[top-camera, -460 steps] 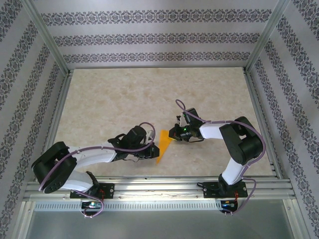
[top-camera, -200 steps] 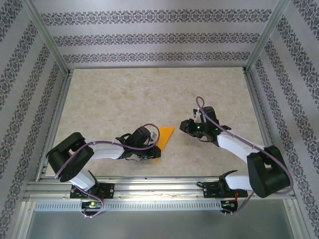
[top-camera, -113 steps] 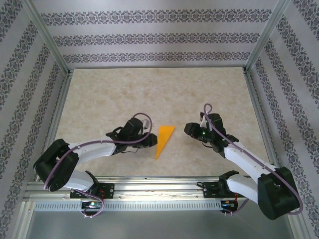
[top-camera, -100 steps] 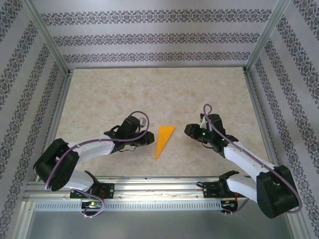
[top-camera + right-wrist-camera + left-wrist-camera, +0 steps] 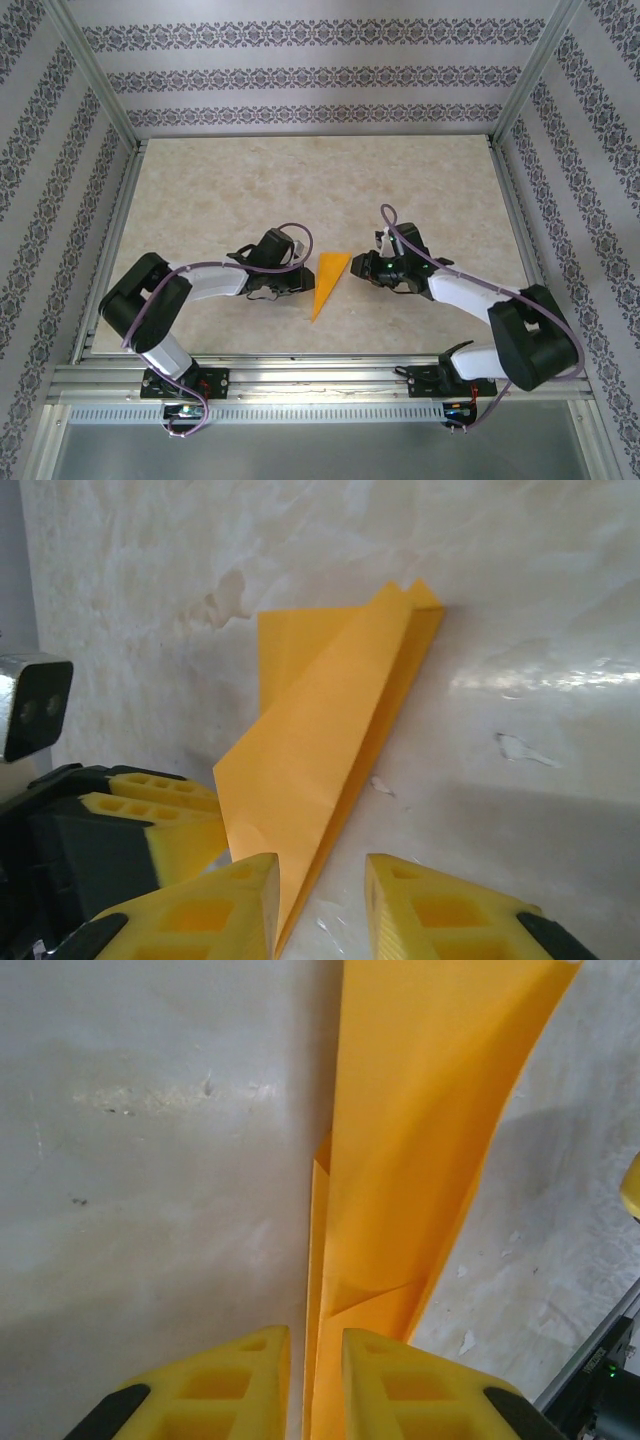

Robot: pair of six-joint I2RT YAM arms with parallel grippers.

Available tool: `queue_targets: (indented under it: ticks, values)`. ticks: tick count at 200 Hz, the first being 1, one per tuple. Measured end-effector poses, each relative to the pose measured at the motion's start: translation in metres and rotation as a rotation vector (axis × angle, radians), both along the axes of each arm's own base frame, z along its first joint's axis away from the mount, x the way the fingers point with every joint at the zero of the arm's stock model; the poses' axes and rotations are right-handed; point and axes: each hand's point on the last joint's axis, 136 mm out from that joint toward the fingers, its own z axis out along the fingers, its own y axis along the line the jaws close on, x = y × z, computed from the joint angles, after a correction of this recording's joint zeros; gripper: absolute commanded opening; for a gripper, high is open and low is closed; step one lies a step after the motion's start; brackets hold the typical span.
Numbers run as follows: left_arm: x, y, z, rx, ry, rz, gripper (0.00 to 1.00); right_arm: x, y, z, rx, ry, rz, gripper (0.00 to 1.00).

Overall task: Fold a paper plane with a square sheet of paper (pick it up from the middle)
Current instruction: Turn over a paper plane at the center of the table.

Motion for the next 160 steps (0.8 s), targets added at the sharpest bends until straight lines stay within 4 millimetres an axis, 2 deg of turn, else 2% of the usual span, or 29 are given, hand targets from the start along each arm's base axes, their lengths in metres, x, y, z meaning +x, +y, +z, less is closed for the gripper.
queue_targets:
  ticks: [38,109,160]
  values:
    - [0.005,-0.004,0.000,0.000,0.005,-0.003,0.22,0.004,0.011,-0.007,-0.012,0.028,0.022,0.31]
    - [-0.002,-0.005,-0.009,0.016,0.053,-0.038,0.24,0.005,0.011,-0.027,-0.041,0.088,0.014,0.31]
    - [-0.005,-0.011,-0.010,0.005,0.077,-0.073,0.25,0.005,0.011,-0.028,-0.042,0.089,0.014,0.31]
